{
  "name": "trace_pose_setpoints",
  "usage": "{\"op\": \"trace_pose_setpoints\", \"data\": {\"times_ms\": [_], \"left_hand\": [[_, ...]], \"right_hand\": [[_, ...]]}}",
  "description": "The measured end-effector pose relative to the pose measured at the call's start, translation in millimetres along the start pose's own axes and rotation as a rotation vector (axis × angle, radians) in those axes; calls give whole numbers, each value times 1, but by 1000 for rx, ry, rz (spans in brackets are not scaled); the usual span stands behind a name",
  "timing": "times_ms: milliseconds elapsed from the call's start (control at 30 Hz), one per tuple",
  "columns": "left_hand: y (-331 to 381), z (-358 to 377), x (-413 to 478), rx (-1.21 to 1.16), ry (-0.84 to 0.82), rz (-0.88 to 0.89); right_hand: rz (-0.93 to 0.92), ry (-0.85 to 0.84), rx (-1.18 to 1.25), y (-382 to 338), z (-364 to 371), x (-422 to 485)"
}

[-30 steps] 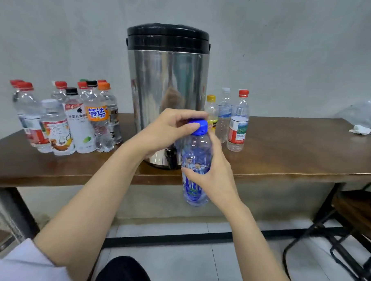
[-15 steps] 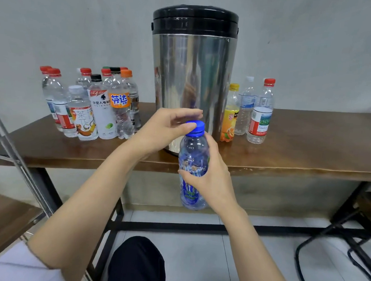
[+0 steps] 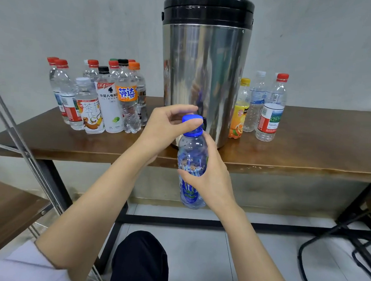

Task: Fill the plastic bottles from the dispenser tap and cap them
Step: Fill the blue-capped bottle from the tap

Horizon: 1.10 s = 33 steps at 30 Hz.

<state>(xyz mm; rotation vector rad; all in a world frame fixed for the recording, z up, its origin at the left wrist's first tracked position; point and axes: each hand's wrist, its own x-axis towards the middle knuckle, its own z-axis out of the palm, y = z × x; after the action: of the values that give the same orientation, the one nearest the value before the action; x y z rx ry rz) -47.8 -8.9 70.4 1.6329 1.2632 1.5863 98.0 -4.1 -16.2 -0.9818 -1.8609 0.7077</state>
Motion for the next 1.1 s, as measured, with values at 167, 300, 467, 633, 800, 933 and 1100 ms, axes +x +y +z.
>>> {"op": "trace_pose_setpoints", "data": {"times_ms": [167,300,467,633,800,933,1100], "left_hand": [[-21,-19,12,-1,316,22],[-82,-48,21,239,402,-189],[-138,-52,21,478,321,-341],[-159,-47,26,704,243,-356],[-145,-40,29,673,285,-236],[-92,-20,32,452,341,138],[-44,4,29,530,24,480]], "right_hand": [[21,19,46,7,3,-2],[48,60,79,16,-1,-3],[65,79,96,21,-3,-5],[111,124,117,35,-11,-5],[171,198,132,53,-17,-6],[241,234,99,70,-13,-11],[334,212,-5,87,3,-19]]}}
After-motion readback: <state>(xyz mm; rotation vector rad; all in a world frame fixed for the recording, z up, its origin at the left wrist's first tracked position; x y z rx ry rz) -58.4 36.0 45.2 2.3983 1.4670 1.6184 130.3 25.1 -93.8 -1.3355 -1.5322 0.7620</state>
